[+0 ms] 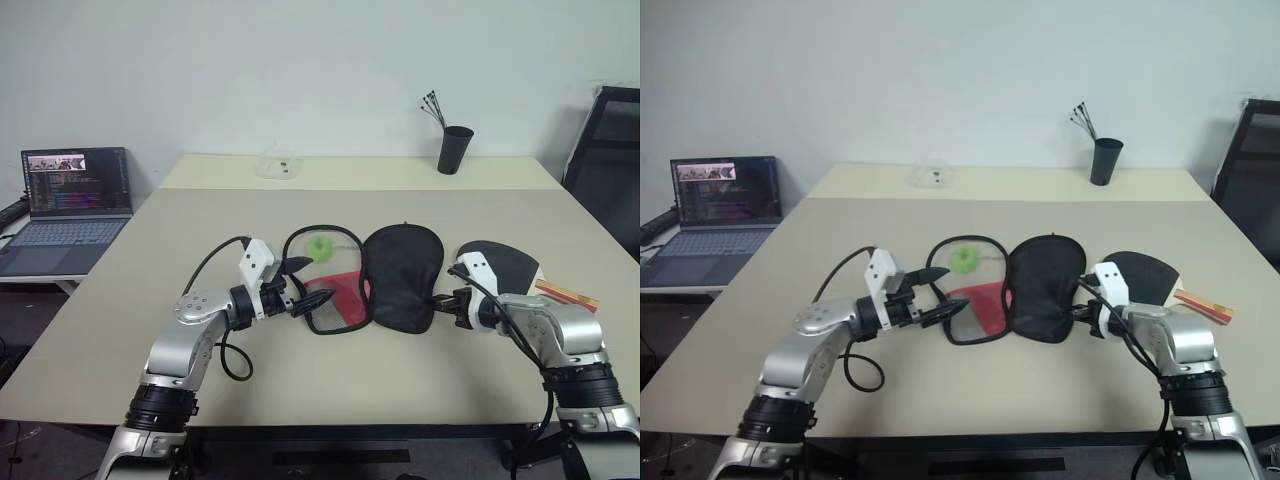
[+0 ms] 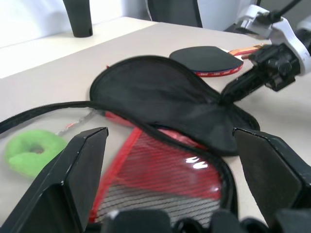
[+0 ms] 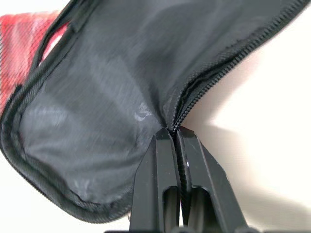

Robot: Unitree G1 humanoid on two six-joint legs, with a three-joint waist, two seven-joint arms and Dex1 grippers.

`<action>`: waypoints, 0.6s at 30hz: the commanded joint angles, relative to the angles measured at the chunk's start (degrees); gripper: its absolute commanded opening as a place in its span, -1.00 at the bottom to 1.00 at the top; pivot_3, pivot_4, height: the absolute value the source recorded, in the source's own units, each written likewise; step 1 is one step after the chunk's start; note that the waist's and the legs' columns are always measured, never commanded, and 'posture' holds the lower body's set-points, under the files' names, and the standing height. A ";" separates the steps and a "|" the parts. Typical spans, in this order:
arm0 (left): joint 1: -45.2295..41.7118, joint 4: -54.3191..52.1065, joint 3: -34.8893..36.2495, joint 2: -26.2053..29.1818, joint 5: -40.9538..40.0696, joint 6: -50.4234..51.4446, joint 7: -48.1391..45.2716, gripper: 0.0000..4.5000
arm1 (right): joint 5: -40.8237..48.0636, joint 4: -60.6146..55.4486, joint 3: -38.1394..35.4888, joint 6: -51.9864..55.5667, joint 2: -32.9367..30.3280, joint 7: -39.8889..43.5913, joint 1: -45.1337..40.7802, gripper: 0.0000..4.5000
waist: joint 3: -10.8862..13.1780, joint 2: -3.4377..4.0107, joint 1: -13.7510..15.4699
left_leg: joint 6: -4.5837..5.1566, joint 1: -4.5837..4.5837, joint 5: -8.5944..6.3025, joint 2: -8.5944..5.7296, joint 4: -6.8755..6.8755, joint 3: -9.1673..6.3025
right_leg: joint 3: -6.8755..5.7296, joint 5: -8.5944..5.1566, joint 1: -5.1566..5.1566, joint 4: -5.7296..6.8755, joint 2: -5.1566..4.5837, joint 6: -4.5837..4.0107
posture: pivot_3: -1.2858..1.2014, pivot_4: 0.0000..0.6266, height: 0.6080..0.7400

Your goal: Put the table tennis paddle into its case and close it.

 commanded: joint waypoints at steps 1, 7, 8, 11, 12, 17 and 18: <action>-2.10 0.43 -0.94 -1.01 0.67 -2.43 -0.27 1.00 | -1.34 1.63 0.56 -2.03 -2.58 2.53 -2.02 -1.00 | 0.00 -0.01 -0.01 | 0.00 -0.01 0.00 0.00 0.00 0.01 | 0.00 0.00 -0.01 -0.01 0.00 0.00 | 0.03 -0.52 1.00; -3.29 2.01 -2.84 -2.73 1.78 -4.20 -0.62 1.00 | -2.90 3.81 0.69 -3.61 -1.74 2.04 -3.02 -0.91 | 0.00 -0.01 -0.02 | 0.00 -0.29 0.01 0.00 0.01 0.09 | 0.00 0.01 -0.38 0.09 0.01 0.01 | 0.03 -0.52 1.00; -3.34 2.09 -3.16 -2.87 1.94 -4.50 -0.78 1.00 | -3.03 3.71 0.41 -3.63 -1.40 1.43 -2.84 -0.81 | 0.00 -0.01 -0.02 | 0.00 -0.29 0.01 0.00 0.01 0.09 | 0.00 0.01 -0.39 0.10 0.01 0.01 | 0.03 -0.52 1.00; -3.45 2.16 -3.90 -3.47 2.06 -4.78 -1.16 1.00 | -3.01 2.51 -0.13 -3.41 -0.98 0.77 -1.65 -0.41 | 0.00 -0.01 -0.02 | 0.00 -0.29 0.01 0.00 0.02 0.10 | -0.03 0.02 -0.40 0.11 0.01 0.01 | 0.03 -0.52 1.00; -3.44 2.10 -4.06 -3.60 2.05 -4.79 -1.26 1.00 | -2.91 1.97 -0.32 -3.20 -0.96 0.69 -1.23 -0.27 | 0.00 -0.01 -0.02 | 0.01 -0.29 0.01 0.00 0.05 0.10 | -0.03 0.02 -0.39 0.12 0.01 0.01 | 0.03 -0.52 1.00; -3.43 1.55 -4.94 -4.27 2.13 -4.49 -1.80 1.00 | -0.93 -3.63 -2.52 -1.26 -2.57 1.55 1.63 0.51 | -0.01 -0.02 0.15 | 0.01 -0.30 0.01 -0.01 0.10 0.07 | -0.03 0.03 -0.38 0.13 0.01 0.03 | 0.03 -0.52 1.00; -3.38 1.30 -5.16 -4.39 2.09 -4.36 -1.87 1.00 | -0.15 -5.27 -3.02 -1.15 -3.31 2.43 2.39 0.68 | 0.00 -0.02 0.17 | 0.01 -0.31 0.01 -0.01 0.10 0.08 | -0.03 0.03 -0.38 0.13 0.01 0.03 | 0.03 -0.52 1.00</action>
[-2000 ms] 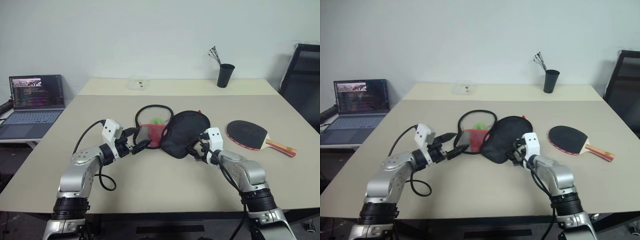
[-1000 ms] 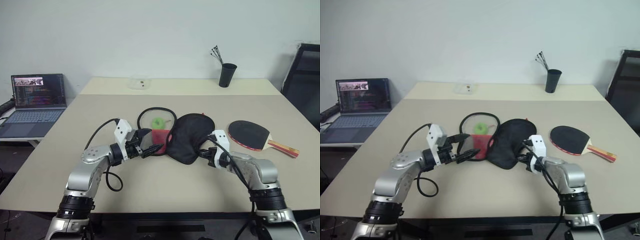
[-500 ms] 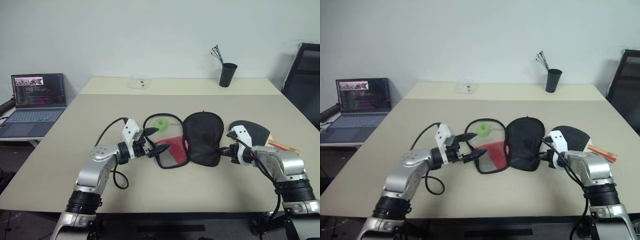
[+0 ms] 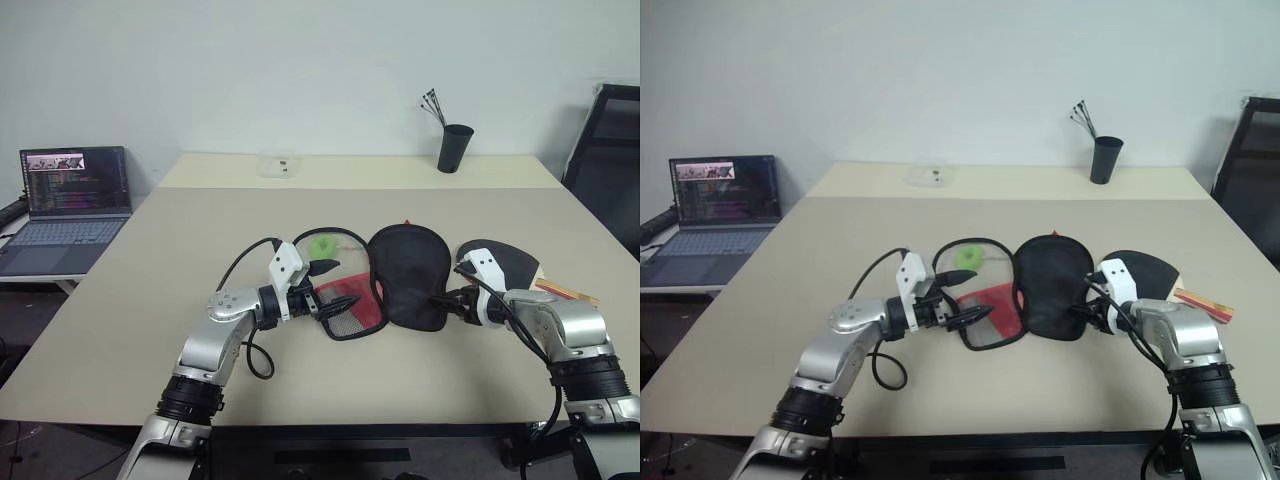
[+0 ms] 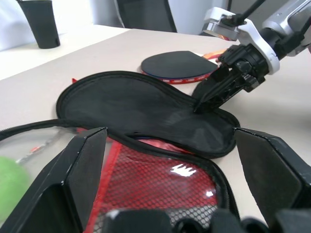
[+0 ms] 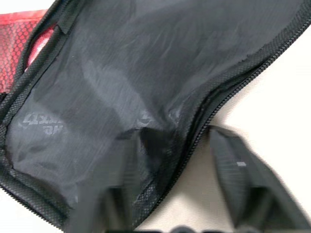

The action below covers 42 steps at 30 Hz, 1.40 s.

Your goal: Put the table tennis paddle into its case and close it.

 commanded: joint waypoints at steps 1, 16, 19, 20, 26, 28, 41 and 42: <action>-1.24 -2.05 -0.53 -0.49 -0.21 -0.46 -0.40 1.00 | 2.14 -6.13 -3.54 -0.02 -3.13 2.60 2.06 0.81 | 0.00 0.00 0.05 | 0.00 -0.02 0.00 0.00 0.00 0.00 | 0.00 0.00 -0.01 -0.01 0.00 0.00 | 0.03 -0.52 1.00; -8.42 6.16 -3.40 -5.83 2.11 -4.96 -2.08 1.00 | -4.79 13.86 -8.02 -24.86 -19.21 14.63 0.94 0.98 | 0.01 -0.01 0.12 | 0.01 -0.09 0.00 -0.07 0.11 0.18 | -0.05 0.01 -0.03 -0.03 0.01 0.02 | 0.03 -0.52 1.00; -8.76 6.84 -3.76 -6.44 2.58 -5.59 -2.43 1.00 | -8.80 24.09 -6.11 -31.35 -21.78 16.98 -1.63 0.98 | 0.02 -0.01 -0.01 | 0.01 -0.08 0.00 -0.06 0.12 0.25 | -0.07 0.01 -0.04 -0.01 0.01 0.02 | 0.03 -0.52 1.00; -8.81 6.90 -3.80 -6.59 2.68 -5.65 -2.53 1.00 | -10.08 27.41 -5.37 -33.34 -22.51 17.73 -2.51 0.98 | 0.02 0.00 -0.03 | 0.01 -0.08 0.00 -0.06 0.12 0.27 | -0.06 0.01 -0.04 0.00 0.03 0.02 | 0.03 -0.52 1.00; -8.71 6.87 -3.85 -6.91 2.97 -5.85 -3.05 1.00 | -15.85 43.96 -2.20 -39.92 -23.37 19.56 -8.83 0.98 | 0.02 0.00 -0.26 | 0.00 -0.04 0.01 -0.04 0.12 0.39 | 0.00 0.01 -0.04 0.04 0.02 0.01 | 0.03 -0.52 1.00; -8.71 6.89 -3.76 -6.86 2.99 -5.85 -3.17 1.00 | -17.55 49.02 -1.45 -41.49 -22.95 18.76 -11.16 0.98 | 0.02 0.00 -0.30 | 0.00 -0.03 0.01 -0.04 0.12 0.42 | 0.01 0.02 -0.04 0.05 0.03 0.01 | 0.03 -0.52 1.00; -8.52 6.39 -3.44 -6.68 3.08 -5.59 -3.28 1.00 | -22.29 61.79 -0.23 -47.88 -22.21 17.61 -16.90 0.98 | 0.01 0.01 -0.29 | -0.01 0.01 0.02 -0.04 0.16 0.51 | 0.11 0.15 -0.03 0.10 0.01 -0.20 | 0.03 -0.52 1.00; -8.52 6.39 -3.43 -6.69 3.09 -5.59 -3.30 1.00 | -22.43 61.98 -0.29 -47.99 -22.19 17.64 -17.00 0.98 | 0.01 0.01 -0.29 | -0.01 0.01 0.02 -0.04 0.16 0.51 | 0.11 0.15 -0.03 0.11 0.01 -0.20 | 0.03 -0.52 1.00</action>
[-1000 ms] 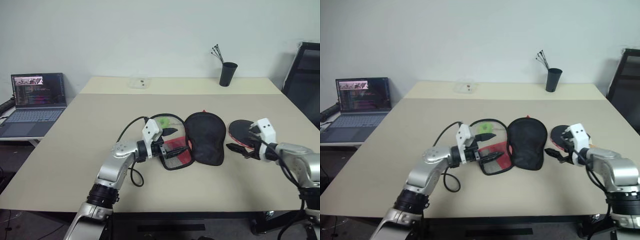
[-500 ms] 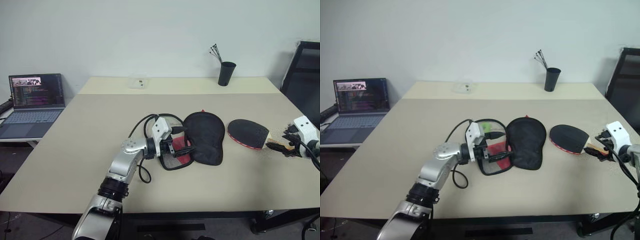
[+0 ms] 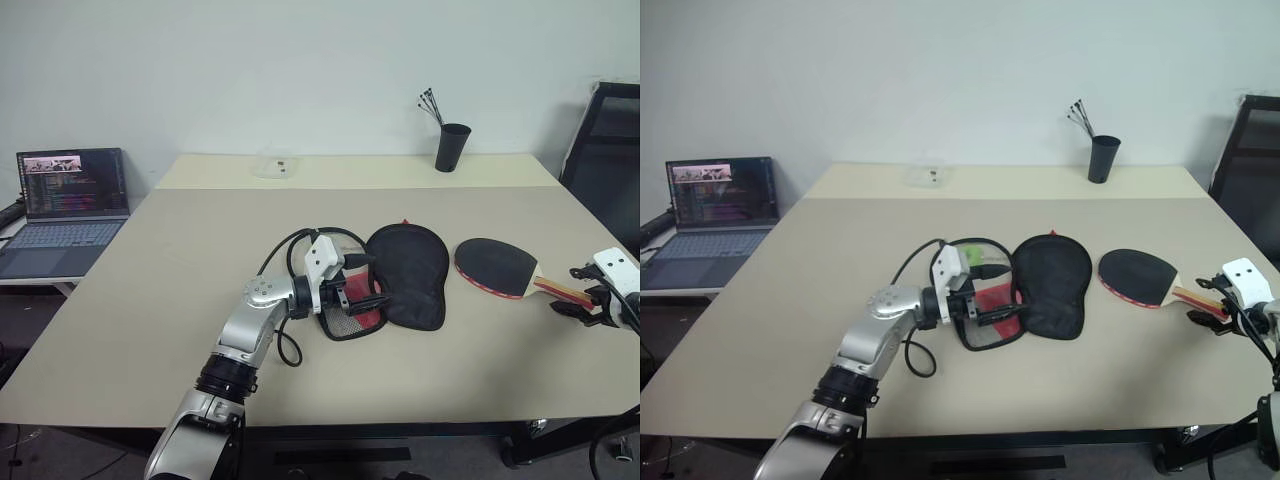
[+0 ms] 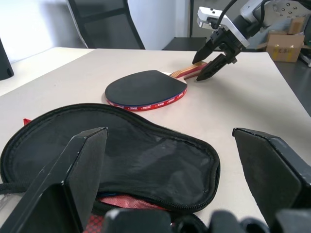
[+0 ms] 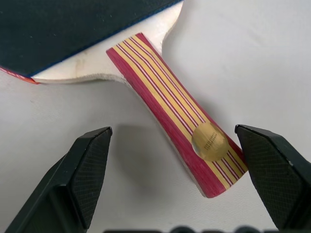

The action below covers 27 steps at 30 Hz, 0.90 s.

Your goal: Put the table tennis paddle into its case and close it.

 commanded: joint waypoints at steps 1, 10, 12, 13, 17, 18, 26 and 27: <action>-1.00 -1.40 0.20 0.03 -0.09 -0.75 0.05 1.00 | -0.33 0.26 -0.84 -1.47 -0.62 0.32 -1.61 0.98 | 0.00 0.00 0.00 | 0.00 0.00 0.00 0.00 0.01 0.00 | 0.00 0.00 0.00 0.00 0.00 0.00 | 0.03 -0.52 1.00; -0.38 -2.17 1.15 2.24 0.15 -0.62 -0.22 1.00 | -2.95 2.53 2.19 0.73 -0.09 5.06 -0.41 0.82 | -0.01 0.00 -0.04 | 0.00 0.01 0.00 0.01 0.04 0.03 | 0.03 0.02 0.01 0.02 0.00 -0.01 | 0.03 -0.52 1.00; -0.22 -2.35 1.13 2.74 0.01 -0.59 -0.18 1.00 | -4.23 3.58 2.32 -0.53 0.10 1.27 -0.34 0.82 | -0.02 -0.01 -0.01 | 0.00 0.07 0.00 0.04 0.04 0.00 | 0.01 0.02 0.07 0.03 0.03 -0.01 | 0.03 -0.52 1.00; -0.20 -2.41 1.04 2.85 -0.10 -0.58 -0.13 1.00 | -4.71 3.96 2.20 -0.95 0.14 -0.81 -0.41 0.82 | -0.02 -0.01 -0.01 | 0.00 0.07 0.00 0.05 0.04 -0.04 | -0.03 0.01 0.10 0.03 0.03 0.00 | 0.03 -0.52 1.00; -0.18 -2.60 0.82 3.05 -0.16 -0.40 -0.09 1.00 | -5.63 5.61 2.36 -0.41 0.31 -4.79 -0.45 0.82 | -0.03 -0.02 0.03 | 0.00 0.08 -0.01 0.04 0.30 -0.14 | -0.03 0.03 0.31 -0.02 0.01 0.07 | 0.03 -0.52 1.00; -0.20 -2.61 0.80 3.05 -0.15 -0.38 -0.08 1.00 | -5.72 5.83 2.47 -0.41 0.34 -4.79 -0.35 0.82 | -0.03 -0.02 0.10 | 0.01 0.08 -0.01 0.02 0.38 -0.17 | -0.04 0.05 0.38 -0.04 0.00 0.15 | 0.03 -0.52 1.00; 0.10 -2.93 1.03 3.70 -0.23 -0.29 -0.12 1.00 | -4.47 4.41 2.89 2.33 1.04 5.14 0.07 0.55 | -0.03 -0.02 0.46 | 0.05 0.43 0.00 -0.02 0.61 -0.46 | -0.02 0.22 0.92 -0.24 -0.06 0.33 | 0.03 -0.52 1.00; 0.16 -2.98 1.04 3.73 -0.23 -0.28 -0.08 1.00 | -4.32 3.99 2.90 2.73 0.96 6.89 0.31 0.43 | -0.04 -0.05 0.40 | 0.05 0.43 0.00 0.01 0.57 -0.48 | 0.00 0.21 0.91 -0.23 -0.04 0.31 | 0.03 -0.52 1.00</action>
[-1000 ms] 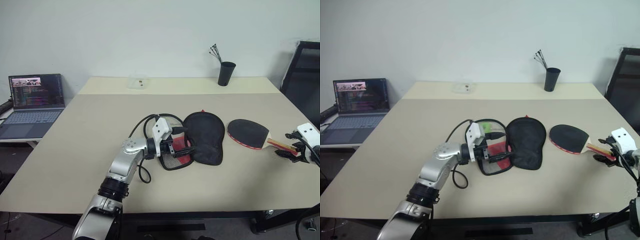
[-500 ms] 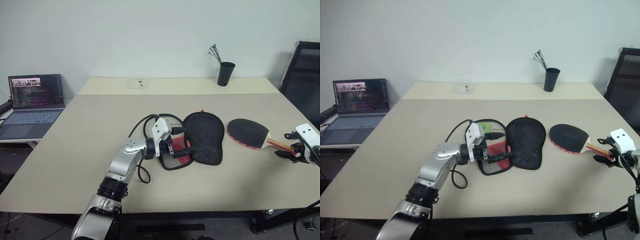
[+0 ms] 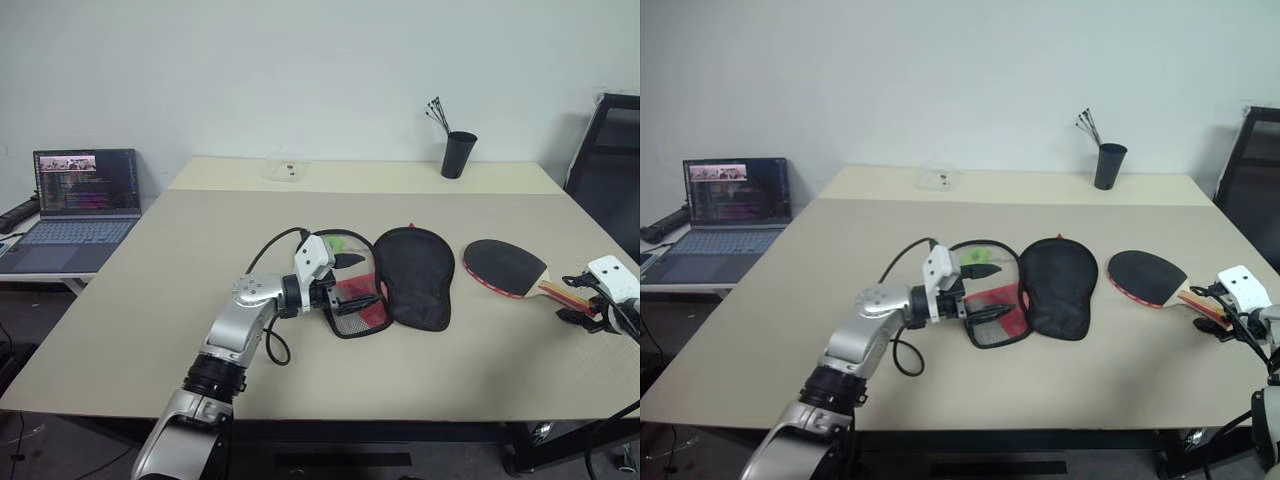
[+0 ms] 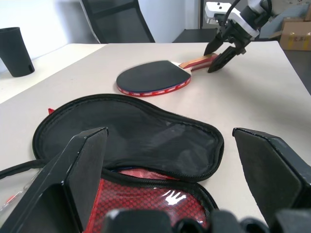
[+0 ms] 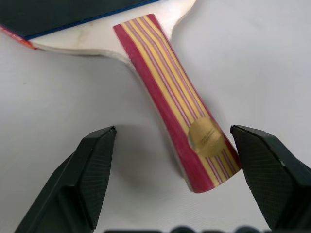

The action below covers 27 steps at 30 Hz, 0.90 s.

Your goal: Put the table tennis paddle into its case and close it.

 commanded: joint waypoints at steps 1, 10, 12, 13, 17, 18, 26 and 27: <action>-0.26 -2.31 0.67 0.39 -0.35 -0.40 0.09 1.00 | 0.33 -0.04 0.55 2.90 0.49 7.91 1.44 0.28 | -0.02 -0.03 -0.13 | 0.00 0.01 0.00 0.05 -0.02 -0.03 | -0.02 -0.02 0.00 0.00 0.05 -0.03 | 0.03 -0.52 1.00; -0.29 -1.93 0.65 0.25 -0.35 -0.71 0.03 1.00 | 3.06 -6.85 -0.75 7.77 0.01 16.89 3.10 -0.45 | -0.02 -0.03 -0.55 | -0.01 0.19 0.00 0.57 -0.17 0.00 | -0.09 -0.10 -0.01 0.11 0.54 -0.25 | 0.03 -0.52 1.00; -0.19 -1.81 0.75 0.34 -0.40 -0.75 -0.03 1.00 | 3.17 -8.40 -1.33 8.05 0.54 14.79 3.55 -0.45 | -0.02 -0.03 -0.56 | -0.03 0.20 -0.01 0.73 -0.16 0.07 | -0.03 -0.05 -0.02 0.08 0.76 -0.33 | 0.03 -0.52 1.00; -0.16 -1.78 0.78 0.38 -0.41 -0.77 -0.05 1.00 | 3.14 -8.83 -1.67 8.13 0.81 13.58 3.68 -0.45 | -0.02 -0.03 -0.58 | -0.03 0.20 -0.02 0.79 -0.16 0.09 | -0.02 -0.03 -0.03 0.07 0.82 -0.38 | 0.03 -0.52 1.00; 0.00 -1.80 0.77 0.30 -0.40 -0.80 0.09 1.00 | 3.75 -10.31 -3.51 9.72 3.35 8.60 3.50 -0.45 | -0.07 -0.12 -0.86 | -0.04 0.27 -0.02 0.91 -0.09 0.16 | 0.00 0.09 -0.03 0.07 1.03 -0.66 | 0.03 -0.52 1.00; 0.02 -1.80 0.79 0.30 -0.40 -0.79 0.13 1.00 | 4.15 -10.83 -3.88 10.24 3.96 8.26 3.58 -0.45 | -0.11 -0.19 -0.99 | -0.04 0.28 -0.02 0.92 -0.04 0.16 | 0.03 0.13 -0.03 0.07 1.03 -0.74 | 0.03 -0.52 1.00; 0.99 -2.07 1.15 0.80 -0.41 -0.86 0.42 1.00 | 5.44 -18.92 -4.98 16.19 8.34 4.45 5.47 0.43 | -0.14 -0.23 -2.23 | -0.04 0.46 -0.01 0.97 -0.02 0.29 | 0.43 0.31 -0.03 0.08 1.05 -0.87 | 0.03 -0.52 1.00; 1.05 -2.12 1.13 0.78 -0.41 -0.84 0.48 1.00 | 5.48 -18.97 -5.26 16.13 9.01 3.15 5.14 0.43 | -0.15 -0.25 -2.29 | -0.05 0.50 -0.01 0.96 -0.04 0.38 | 0.54 0.33 -0.03 0.08 1.06 -0.84 | 0.03 -0.52 1.00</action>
